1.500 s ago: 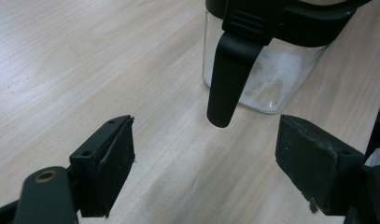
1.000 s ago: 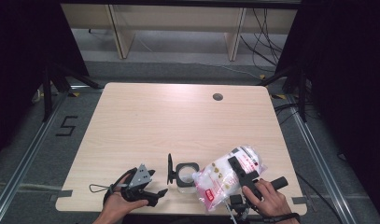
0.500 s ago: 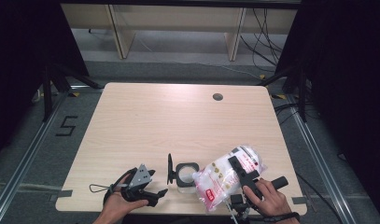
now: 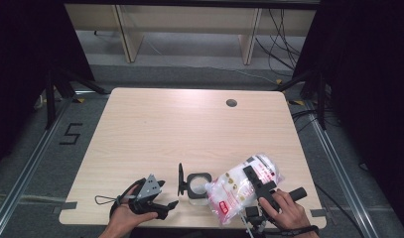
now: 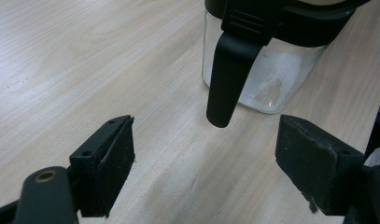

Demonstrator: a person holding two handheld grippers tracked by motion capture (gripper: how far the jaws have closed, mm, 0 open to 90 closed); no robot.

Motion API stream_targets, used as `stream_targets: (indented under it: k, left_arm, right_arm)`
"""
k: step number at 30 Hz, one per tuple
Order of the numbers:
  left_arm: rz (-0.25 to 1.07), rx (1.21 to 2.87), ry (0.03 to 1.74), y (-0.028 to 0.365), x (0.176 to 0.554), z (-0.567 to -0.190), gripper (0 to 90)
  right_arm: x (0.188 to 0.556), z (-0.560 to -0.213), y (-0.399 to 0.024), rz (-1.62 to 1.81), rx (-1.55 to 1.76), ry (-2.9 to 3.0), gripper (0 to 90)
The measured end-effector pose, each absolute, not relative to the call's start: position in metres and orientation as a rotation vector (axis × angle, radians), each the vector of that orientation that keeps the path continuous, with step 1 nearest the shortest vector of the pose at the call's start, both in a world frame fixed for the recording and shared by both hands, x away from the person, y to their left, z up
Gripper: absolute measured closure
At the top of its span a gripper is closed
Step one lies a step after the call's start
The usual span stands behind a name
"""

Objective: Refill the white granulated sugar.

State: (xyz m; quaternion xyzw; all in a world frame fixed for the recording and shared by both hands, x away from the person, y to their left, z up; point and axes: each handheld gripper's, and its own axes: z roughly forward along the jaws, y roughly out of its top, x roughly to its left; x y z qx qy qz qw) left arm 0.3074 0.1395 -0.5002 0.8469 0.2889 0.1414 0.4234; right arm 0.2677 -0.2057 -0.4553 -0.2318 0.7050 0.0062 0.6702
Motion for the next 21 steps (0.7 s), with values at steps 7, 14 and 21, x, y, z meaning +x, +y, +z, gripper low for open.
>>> stream_targets:
  k: [7,14,21]
  left_arm:
    - [0.360,2.125,0.714,0.1398,0.3076,-0.4999,19.2]
    - [0.330,2.122,0.723,0.1397,0.3072,-0.4995,19.2]
    - [0.330,2.121,0.724,0.1397,0.3072,-0.4995,19.2]
  right_arm:
    - [0.2682,-0.4540,-0.2051,0.004,-0.542,1.574,42.1]
    - [0.2680,-0.4536,-0.2044,0.014,-0.547,1.568,42.2]
    - [0.2681,-0.4535,-0.2049,0.017,-0.535,1.576,42.2]
